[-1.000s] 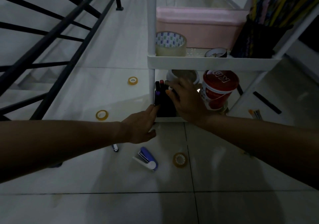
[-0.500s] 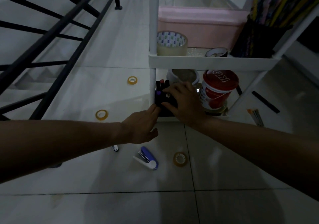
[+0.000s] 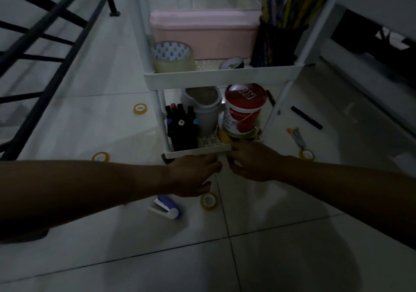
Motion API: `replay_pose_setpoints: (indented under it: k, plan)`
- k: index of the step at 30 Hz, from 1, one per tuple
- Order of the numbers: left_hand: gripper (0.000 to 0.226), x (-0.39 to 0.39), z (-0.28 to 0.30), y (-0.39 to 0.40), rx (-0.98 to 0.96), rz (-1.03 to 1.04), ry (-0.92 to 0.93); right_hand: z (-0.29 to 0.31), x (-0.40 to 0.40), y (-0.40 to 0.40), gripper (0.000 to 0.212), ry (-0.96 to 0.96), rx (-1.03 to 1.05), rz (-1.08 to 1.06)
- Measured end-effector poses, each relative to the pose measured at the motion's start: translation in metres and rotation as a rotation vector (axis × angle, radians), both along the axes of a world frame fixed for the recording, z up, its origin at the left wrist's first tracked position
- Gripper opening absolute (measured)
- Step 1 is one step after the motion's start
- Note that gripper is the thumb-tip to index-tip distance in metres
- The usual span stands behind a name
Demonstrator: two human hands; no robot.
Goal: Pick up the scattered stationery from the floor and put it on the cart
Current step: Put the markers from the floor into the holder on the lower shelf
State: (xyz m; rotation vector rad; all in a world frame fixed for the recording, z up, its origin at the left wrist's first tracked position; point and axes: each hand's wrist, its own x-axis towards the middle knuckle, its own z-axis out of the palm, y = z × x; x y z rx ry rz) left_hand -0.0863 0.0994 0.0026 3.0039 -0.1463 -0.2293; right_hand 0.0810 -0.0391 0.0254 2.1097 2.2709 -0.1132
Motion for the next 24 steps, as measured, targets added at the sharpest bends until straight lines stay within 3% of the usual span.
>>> replay_pose_setpoints:
  k: [3,8,17,24]
  plan:
    - [0.043,0.031,0.003,-0.018,0.019,-0.07,-0.008,-0.003,0.029,-0.024,0.024,-0.017,-0.296,-0.136]
    - [0.048,0.086,0.002,-0.05,0.108,-0.143,-0.008,-0.013,0.086,-0.06,0.045,-0.101,-0.698,-0.302]
    - [0.065,0.167,-0.032,-0.092,0.272,-0.168,-0.054,-0.033,0.192,-0.081,0.047,-0.139,-0.538,-0.572]
    - [0.075,0.219,-0.063,-0.111,0.288,-0.031,0.021,-0.078,0.243,-0.085,0.072,-0.086,-0.418,-0.85]
